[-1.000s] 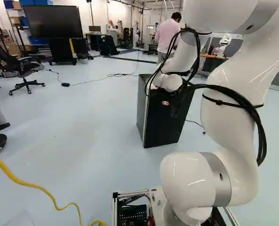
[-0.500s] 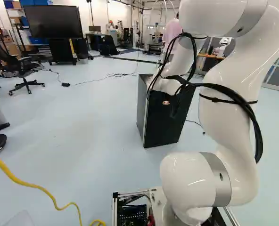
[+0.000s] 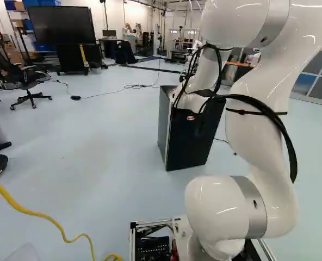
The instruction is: Grab a drink from the fridge
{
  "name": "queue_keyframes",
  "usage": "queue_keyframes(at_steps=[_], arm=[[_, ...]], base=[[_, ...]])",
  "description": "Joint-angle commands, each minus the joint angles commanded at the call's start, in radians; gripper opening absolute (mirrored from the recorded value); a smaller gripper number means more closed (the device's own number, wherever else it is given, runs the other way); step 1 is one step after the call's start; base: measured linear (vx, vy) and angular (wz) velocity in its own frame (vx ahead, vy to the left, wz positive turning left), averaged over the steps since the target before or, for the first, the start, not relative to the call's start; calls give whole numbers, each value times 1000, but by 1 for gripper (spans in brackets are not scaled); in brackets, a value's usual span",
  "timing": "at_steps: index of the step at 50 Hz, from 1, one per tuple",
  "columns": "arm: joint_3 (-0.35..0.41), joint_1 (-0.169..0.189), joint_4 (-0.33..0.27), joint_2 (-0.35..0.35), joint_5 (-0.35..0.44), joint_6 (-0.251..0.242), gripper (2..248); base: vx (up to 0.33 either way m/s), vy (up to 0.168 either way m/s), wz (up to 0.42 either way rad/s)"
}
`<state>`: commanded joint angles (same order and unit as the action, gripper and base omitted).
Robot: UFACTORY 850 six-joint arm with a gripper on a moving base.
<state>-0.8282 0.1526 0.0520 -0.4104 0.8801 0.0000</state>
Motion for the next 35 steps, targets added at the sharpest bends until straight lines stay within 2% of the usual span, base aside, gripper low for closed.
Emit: queue_keyframes(at_steps=[20, 35], arm=[[-70, 30, -1, -58, 1, 0, 247], [-137, 32, -1, -134, 1, 0, 247]], base=[[0, 0, 0], [0, 0, 0]])
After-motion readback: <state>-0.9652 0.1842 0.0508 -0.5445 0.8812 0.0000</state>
